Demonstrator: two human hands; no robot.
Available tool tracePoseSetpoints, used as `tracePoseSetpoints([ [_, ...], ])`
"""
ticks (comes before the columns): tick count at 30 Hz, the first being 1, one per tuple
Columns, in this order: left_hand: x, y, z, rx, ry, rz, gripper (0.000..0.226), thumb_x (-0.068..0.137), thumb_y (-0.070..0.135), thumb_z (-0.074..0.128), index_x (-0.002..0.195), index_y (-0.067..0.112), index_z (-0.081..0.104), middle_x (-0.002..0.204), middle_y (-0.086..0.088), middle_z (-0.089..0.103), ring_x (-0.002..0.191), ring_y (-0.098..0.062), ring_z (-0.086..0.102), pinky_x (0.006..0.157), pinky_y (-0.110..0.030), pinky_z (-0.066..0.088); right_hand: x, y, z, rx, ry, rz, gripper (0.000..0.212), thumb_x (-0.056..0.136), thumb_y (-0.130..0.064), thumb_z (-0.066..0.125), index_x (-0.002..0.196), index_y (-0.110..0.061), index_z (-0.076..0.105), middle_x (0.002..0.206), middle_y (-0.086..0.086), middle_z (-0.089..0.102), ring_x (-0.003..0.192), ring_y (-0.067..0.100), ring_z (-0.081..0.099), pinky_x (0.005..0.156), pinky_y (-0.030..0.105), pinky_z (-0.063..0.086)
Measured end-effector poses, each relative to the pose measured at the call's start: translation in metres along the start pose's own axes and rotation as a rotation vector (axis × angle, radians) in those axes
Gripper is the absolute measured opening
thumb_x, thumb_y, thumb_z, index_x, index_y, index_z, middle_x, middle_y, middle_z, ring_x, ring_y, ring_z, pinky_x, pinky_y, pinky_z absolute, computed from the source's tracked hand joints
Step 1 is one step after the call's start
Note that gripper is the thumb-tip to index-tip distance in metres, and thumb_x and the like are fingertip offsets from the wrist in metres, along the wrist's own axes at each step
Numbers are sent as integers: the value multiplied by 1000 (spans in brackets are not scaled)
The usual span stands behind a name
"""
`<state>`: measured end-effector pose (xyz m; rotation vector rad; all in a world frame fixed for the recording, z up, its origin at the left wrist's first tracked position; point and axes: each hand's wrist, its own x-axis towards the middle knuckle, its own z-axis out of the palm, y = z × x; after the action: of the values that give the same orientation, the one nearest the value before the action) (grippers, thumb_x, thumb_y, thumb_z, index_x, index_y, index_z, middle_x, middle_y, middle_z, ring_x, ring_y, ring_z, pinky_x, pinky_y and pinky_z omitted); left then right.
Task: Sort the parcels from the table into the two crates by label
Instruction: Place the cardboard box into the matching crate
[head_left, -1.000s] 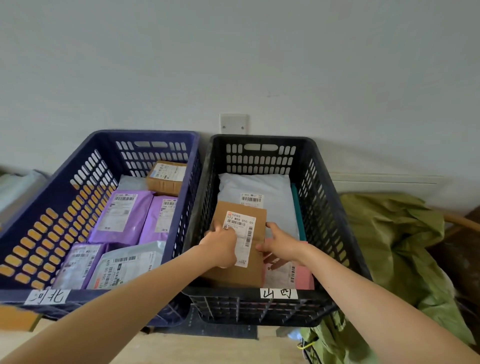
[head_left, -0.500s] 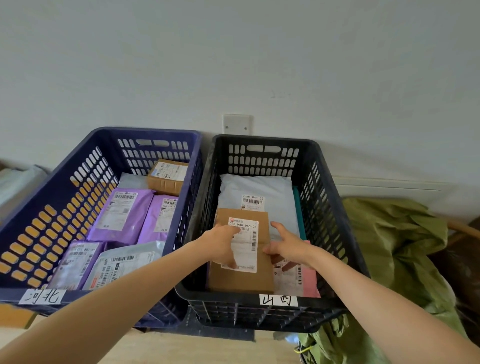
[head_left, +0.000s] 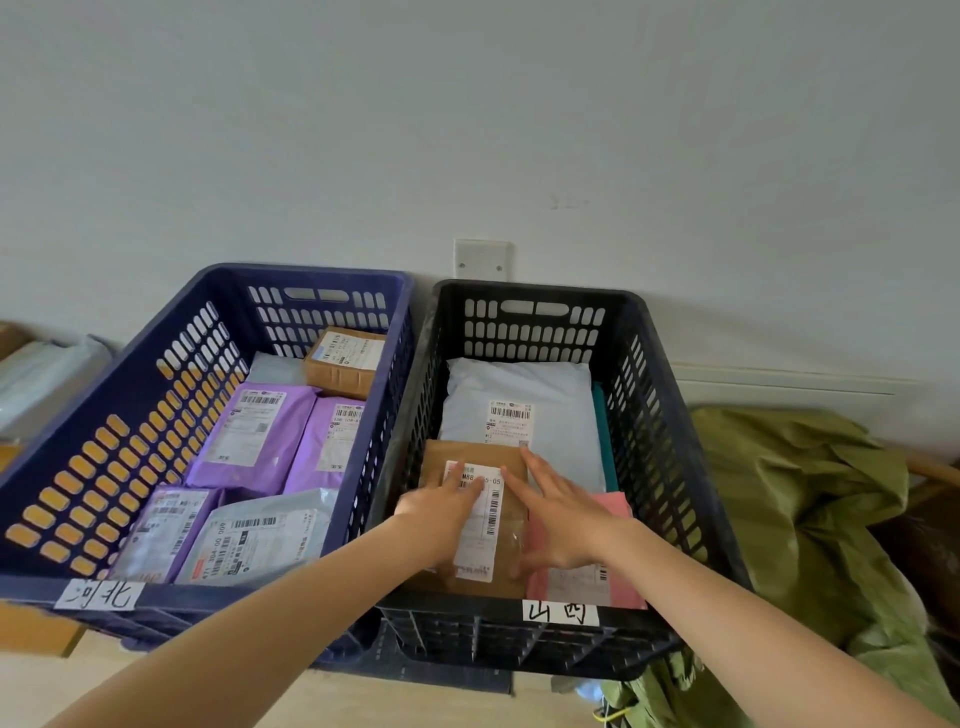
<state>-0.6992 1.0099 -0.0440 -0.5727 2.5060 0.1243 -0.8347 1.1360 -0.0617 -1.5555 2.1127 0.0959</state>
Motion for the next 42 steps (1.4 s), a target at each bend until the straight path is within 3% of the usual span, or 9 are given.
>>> tracePoseSetpoints([
  [5, 9, 5, 7, 36, -6, -3, 125, 71, 34, 83, 152, 21, -12, 160, -6, -18, 148, -33, -5, 111, -48, 33, 9, 6, 10, -43, -15, 37, 122, 73, -64, 68, 150, -28, -20, 150, 1, -41, 145, 21, -24, 119, 45, 1],
  [10, 18, 0, 9, 66, -17, -9, 127, 69, 36, 84, 152, 23, -11, 161, -4, -14, 147, -32, 4, 106, -48, 40, 18, 2, 12, -43, -39, 53, 123, 72, -65, 69, 151, -26, -18, 151, 4, -39, 146, 24, -21, 120, 48, 2],
  [16, 18, 1, 11, -29, -23, -22, 124, 71, 36, 83, 153, 24, -9, 161, 0, -15, 148, -30, -4, 111, -51, 34, 15, 5, 10, 19, -32, 44, 123, 72, -64, 70, 152, -28, -17, 151, 1, -39, 146, 21, -21, 120, 47, 1],
  [20, 9, 2, 7, -73, 22, -26, 112, 76, 29, 80, 154, 24, 0, 162, -1, -9, 148, -29, 6, 112, -49, 34, 8, 5, 7, 101, 21, 35, 120, 72, -61, 71, 153, -29, -11, 154, -3, -35, 146, 21, -20, 120, 49, 5],
  [24, -4, 3, 3, -14, 182, -29, 87, 85, 25, 70, 153, 19, 15, 161, -10, 0, 148, -29, -3, 118, -46, 20, -1, 1, 1, 152, 74, 30, 114, 74, -57, 72, 154, -30, -5, 156, -4, -31, 147, 20, -18, 119, 52, 11],
  [29, -21, -8, -10, 7, 395, -93, 62, 95, 25, 55, 149, 19, 26, 161, -11, -6, 146, -29, -18, 120, -44, 0, -7, -6, -19, 258, 187, 10, 97, 86, -41, 67, 154, -31, -1, 158, -4, -23, 148, 21, -10, 120, 47, 13],
  [42, -132, -109, -16, -225, 587, -398, 65, 100, 34, 45, 154, 25, 10, 162, -2, -5, 148, -25, -8, 121, -43, 4, 33, -125, -74, 362, 440, -220, 67, 96, -39, 53, 152, -22, 20, 161, -2, 8, 147, 18, 14, 115, 39, 23],
])
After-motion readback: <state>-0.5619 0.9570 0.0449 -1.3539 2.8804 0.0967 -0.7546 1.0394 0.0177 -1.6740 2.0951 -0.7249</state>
